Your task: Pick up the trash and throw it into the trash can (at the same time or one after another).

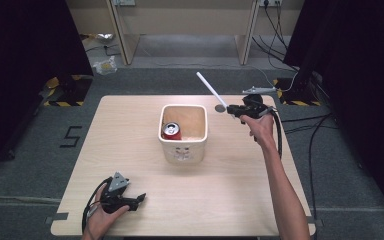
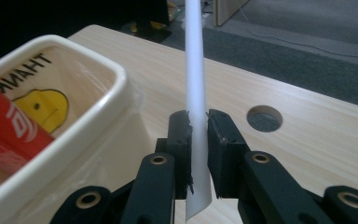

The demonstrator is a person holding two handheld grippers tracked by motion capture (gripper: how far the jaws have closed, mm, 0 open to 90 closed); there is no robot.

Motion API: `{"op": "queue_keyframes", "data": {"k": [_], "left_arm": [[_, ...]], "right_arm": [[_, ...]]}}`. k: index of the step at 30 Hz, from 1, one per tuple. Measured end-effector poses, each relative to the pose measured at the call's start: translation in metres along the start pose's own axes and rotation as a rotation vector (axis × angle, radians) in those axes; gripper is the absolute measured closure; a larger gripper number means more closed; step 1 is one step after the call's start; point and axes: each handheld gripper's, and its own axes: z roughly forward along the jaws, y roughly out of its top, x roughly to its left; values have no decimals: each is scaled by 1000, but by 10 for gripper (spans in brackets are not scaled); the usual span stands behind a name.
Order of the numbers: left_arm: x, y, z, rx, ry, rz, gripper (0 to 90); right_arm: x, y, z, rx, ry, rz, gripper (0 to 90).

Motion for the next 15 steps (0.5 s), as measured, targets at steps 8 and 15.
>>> {"op": "queue_keyframes", "data": {"k": [8,15], "left_arm": [[0,0,0,1,0,2,121],[0,0,0,0,0,0,121]], "right_arm": [[16,9,-1,-22,51,-19,797],[38,20,1,-35,102,-54,797]]}}
